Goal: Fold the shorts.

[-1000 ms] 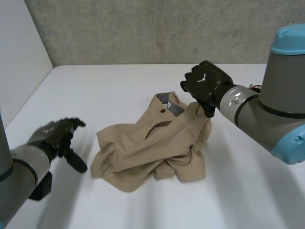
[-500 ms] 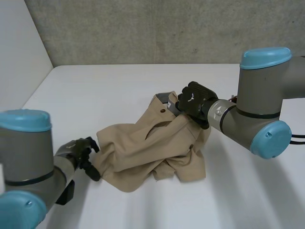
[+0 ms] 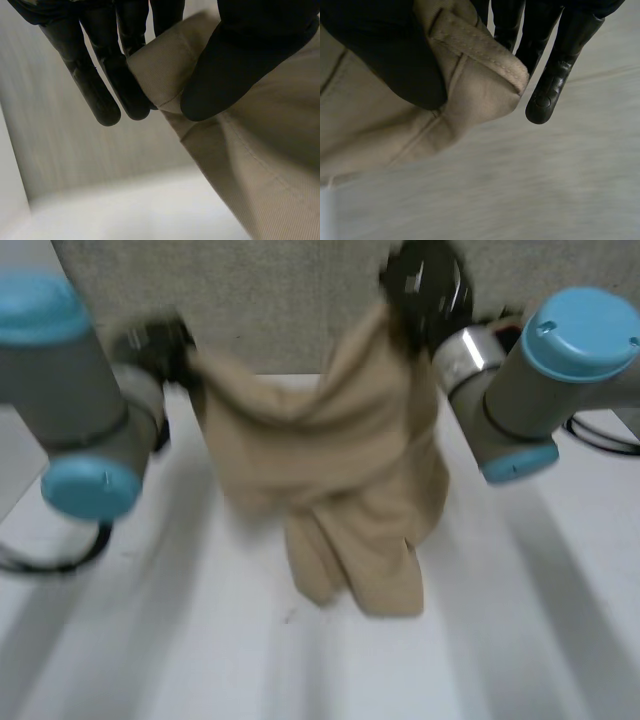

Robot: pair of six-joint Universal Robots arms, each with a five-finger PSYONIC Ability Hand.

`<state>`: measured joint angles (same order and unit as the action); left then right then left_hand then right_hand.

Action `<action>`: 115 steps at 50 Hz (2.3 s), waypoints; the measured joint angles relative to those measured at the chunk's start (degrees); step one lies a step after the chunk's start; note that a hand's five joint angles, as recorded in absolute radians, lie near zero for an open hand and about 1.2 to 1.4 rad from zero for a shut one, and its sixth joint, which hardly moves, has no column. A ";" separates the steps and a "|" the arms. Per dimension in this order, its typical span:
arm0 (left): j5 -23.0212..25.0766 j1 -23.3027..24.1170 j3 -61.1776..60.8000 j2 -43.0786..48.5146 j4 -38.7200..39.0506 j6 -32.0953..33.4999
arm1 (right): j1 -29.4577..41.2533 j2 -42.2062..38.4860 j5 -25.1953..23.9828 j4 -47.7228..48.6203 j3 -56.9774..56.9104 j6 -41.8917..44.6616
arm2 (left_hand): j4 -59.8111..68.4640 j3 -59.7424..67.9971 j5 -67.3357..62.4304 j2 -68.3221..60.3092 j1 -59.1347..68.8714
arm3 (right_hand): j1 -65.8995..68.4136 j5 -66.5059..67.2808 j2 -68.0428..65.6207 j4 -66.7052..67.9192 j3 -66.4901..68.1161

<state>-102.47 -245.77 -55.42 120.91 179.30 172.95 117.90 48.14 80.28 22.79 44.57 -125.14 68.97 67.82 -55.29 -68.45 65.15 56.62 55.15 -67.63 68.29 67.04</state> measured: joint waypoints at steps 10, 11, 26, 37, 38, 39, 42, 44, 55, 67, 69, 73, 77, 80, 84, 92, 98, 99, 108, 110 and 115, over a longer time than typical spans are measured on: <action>-0.55 -0.14 13.00 -6.60 18.35 11.55 | -0.63 4.51 3.55 24.52 -0.85 -9.72 | 0.16 0.17 0.00 -0.01 0.00 | 0.32 0.00 -0.01 0.00 0.00; -0.13 -0.11 12.23 -7.52 19.76 12.27 | -0.72 5.01 3.88 24.98 -0.24 -10.64 | 0.16 0.17 0.00 -0.01 0.00 | 0.32 0.00 -0.01 0.00 0.00; 3.29 -0.52 -25.05 -12.43 24.22 14.65 | -3.29 11.12 1.18 9.40 25.58 -18.42 | 0.17 0.22 0.00 -0.09 0.00 | 0.32 0.00 0.00 0.03 0.36; 3.33 0.93 -45.10 -12.58 18.81 16.39 | -3.05 11.10 -3.41 -16.10 37.09 -18.91 | 0.19 0.30 0.00 -0.18 0.00 | 0.32 0.00 0.00 0.03 0.64; 3.32 1.38 -46.43 -12.58 17.19 17.19 | -3.07 11.18 -3.35 -18.16 37.83 -18.95 | 0.19 0.30 0.00 -0.18 0.00 | 0.32 0.00 0.00 0.09 0.64; 3.31 1.55 -46.87 -12.57 16.57 17.52 | -3.08 11.21 -3.30 -18.95 38.12 -18.98 | 0.19 0.30 0.00 -0.18 0.00 | 0.32 0.00 0.00 0.11 0.64; 3.21 2.39 -48.96 -13.29 12.18 19.95 | -3.23 11.51 -3.04 -22.69 39.46 -19.08 | 0.19 0.31 0.00 -0.19 0.00 | 0.32 0.00 0.00 0.22 0.65; 3.17 2.64 -49.84 -14.11 9.83 21.21 | -3.44 11.88 -2.92 -24.56 40.13 -19.10 | 0.19 0.31 0.00 -0.19 0.00 | 0.32 0.00 0.00 0.22 0.72; 3.40 2.23 -53.90 -20.78 3.69 23.68 | -7.57 16.17 -3.77 -31.24 46.21 -19.37 | -4.23 -2.99 0.97 4.04 -1.17 | -3.77 -3.79 5.59 -5.11 -4.28; 5.66 -0.14 -55.48 -22.28 4.21 23.87 | -12.24 21.18 -5.01 -17.65 56.13 -29.07 | -33.39 -32.04 29.96 32.85 -29.24 | -25.14 -29.37 31.44 -32.67 -31.52; 6.97 -0.79 -56.07 -22.84 4.30 23.93 | -12.57 22.50 -5.69 -15.60 57.77 -30.20 | -33.39 -32.04 29.96 32.85 -29.24 | -25.14 -29.37 31.44 -32.67 -31.52; 10.63 -1.88 -57.98 -24.67 4.70 24.00 | -12.90 25.05 -8.50 -13.35 60.77 -30.78 | -34.86 -33.33 31.61 34.26 -30.87 | -25.89 -30.05 32.35 -33.41 -32.44; 13.94 -2.70 -59.91 -26.55 5.36 24.08 | -12.99 26.26 -11.54 -13.97 61.60 -29.61 | -34.85 -33.33 31.61 34.26 -30.87 | -30.89 -35.59 38.29 -38.95 -38.10; 15.68 -3.63 -61.20 -27.83 5.98 24.32 | -13.25 26.85 -13.71 -16.21 61.18 -27.88 | -34.85 -33.33 31.61 34.29 -30.87 | -31.33 -36.50 38.83 -39.66 -38.69; 16.64 -4.60 -62.12 -28.78 6.45 24.72 | -13.96 27.55 -15.11 -20.73 59.17 -26.19 | -34.86 -33.33 31.61 34.32 -30.87 | -31.33 -36.56 38.83 -39.66 -38.69; 16.82 -5.83 -62.51 -29.23 6.95 25.26 | -15.77 28.29 -15.29 -33.29 50.03 -25.82 | -34.86 -33.33 31.61 34.39 -30.87 | -31.06 -35.66 38.33 -39.14 -37.81; 16.70 -6.08 -62.53 -29.17 7.73 25.27 | -15.74 24.35 -14.84 -35.94 43.17 -31.45 | -34.86 -33.33 31.61 34.39 -30.87 | -29.61 -34.29 35.96 -36.53 -34.96; 16.70 -6.11 -62.55 -29.16 7.89 25.26 | -15.58 22.81 -14.78 -36.09 41.80 -32.77 | -34.86 -33.33 31.61 34.39 -30.87 | -29.57 -34.25 35.94 -36.42 -34.84; 16.68 -6.70 -62.62 -29.21 8.34 25.16 | -14.45 15.40 -13.93 -35.98 38.23 -35.66 | -35.06 -33.39 31.75 34.55 -30.87 | -29.40 -33.87 35.74 -36.29 -34.73; 16.68 -6.91 -62.66 -29.22 8.36 25.15 | -14.13 14.59 -13.11 -35.88 38.71 -35.11 | -35.15 -33.46 32.00 34.77 -30.91 | -29.40 -33.86 35.74 -36.29 -34.73; 16.69 -7.16 -62.85 -29.24 8.44 25.15 | -13.84 14.24 -11.15 -35.60 40.50 -33.25 | -36.65 -35.10 33.32 36.03 -32.71 | -29.40 -33.85 35.74 -36.28 -34.73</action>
<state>-85.78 -252.92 -118.28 91.67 187.74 198.10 104.07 62.38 69.13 -12.81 85.08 -158.39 32.32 32.72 -21.98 -32.42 32.43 27.22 21.30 -31.89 32.00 32.31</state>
